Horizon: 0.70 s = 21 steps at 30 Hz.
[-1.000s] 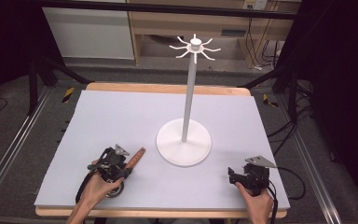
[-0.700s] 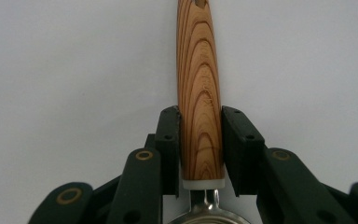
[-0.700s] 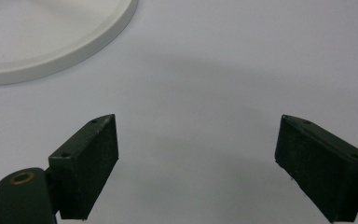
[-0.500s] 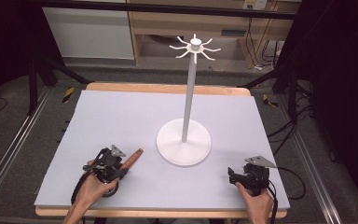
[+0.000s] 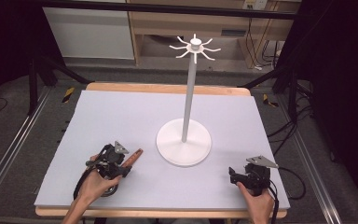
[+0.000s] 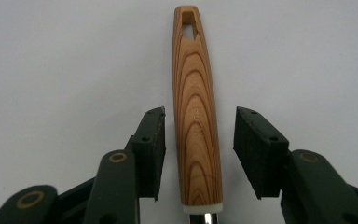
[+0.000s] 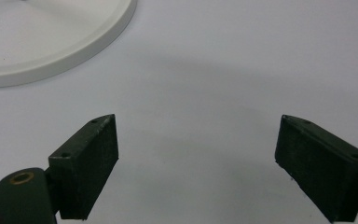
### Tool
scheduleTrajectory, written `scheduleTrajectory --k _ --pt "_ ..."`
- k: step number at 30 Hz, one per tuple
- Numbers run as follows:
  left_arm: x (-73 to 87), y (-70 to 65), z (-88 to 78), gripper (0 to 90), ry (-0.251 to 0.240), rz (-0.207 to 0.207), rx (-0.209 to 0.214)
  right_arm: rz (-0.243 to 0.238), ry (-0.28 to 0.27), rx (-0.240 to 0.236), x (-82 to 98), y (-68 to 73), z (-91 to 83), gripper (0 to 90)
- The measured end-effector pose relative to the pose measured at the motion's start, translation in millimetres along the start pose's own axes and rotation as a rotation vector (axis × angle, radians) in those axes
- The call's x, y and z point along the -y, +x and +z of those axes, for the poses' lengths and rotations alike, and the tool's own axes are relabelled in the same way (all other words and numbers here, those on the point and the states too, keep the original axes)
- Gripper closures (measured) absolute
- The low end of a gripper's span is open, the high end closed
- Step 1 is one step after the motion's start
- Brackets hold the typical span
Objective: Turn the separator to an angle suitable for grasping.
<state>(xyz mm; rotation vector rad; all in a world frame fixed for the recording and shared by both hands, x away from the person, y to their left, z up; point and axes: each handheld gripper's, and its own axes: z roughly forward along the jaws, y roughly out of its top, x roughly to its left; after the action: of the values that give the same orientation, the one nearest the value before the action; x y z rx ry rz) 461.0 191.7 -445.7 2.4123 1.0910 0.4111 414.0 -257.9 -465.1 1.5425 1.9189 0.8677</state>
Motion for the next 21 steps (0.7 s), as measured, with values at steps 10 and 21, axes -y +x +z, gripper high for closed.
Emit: scheduleTrajectory --k 10,21 --pt "-13.7 2.5 0.2 50.0 0.005 0.006 -0.005 0.003 0.001 0.001 -0.4 -0.7 0.2 13.6" --pt "-29.2 1.0 11.0 50.2 0.05 0.024 -0.009 0.009 0.007 0.0 -0.4 -0.3 0.9 13.6"
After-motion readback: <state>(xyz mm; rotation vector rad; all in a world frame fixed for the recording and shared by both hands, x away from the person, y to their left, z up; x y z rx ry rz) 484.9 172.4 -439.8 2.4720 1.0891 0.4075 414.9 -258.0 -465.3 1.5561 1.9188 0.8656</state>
